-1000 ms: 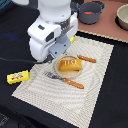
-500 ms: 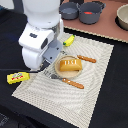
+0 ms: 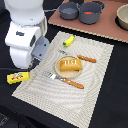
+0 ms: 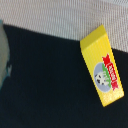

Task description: Interact with the objects in diverse but meaningful ways.

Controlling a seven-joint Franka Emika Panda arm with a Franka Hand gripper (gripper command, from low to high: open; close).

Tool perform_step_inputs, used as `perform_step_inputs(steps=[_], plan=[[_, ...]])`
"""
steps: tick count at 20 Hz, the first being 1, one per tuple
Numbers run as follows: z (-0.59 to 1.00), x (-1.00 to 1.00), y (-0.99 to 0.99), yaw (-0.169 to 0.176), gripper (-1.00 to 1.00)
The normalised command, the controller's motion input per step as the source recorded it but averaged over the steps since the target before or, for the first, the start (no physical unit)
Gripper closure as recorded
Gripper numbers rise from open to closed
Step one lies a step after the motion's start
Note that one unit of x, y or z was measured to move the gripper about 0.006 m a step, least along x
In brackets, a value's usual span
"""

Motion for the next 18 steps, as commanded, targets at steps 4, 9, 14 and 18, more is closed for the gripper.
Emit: perform_step_inputs(steps=[4, 9, 14, 18], plan=[[0.0, -0.28, -0.34, 0.188, -1.0], [-0.03, -0.25, -0.37, 0.139, -1.0], [-0.29, -0.32, -0.26, 0.073, -1.0], [-0.37, -0.38, -0.18, 0.053, -1.0]])
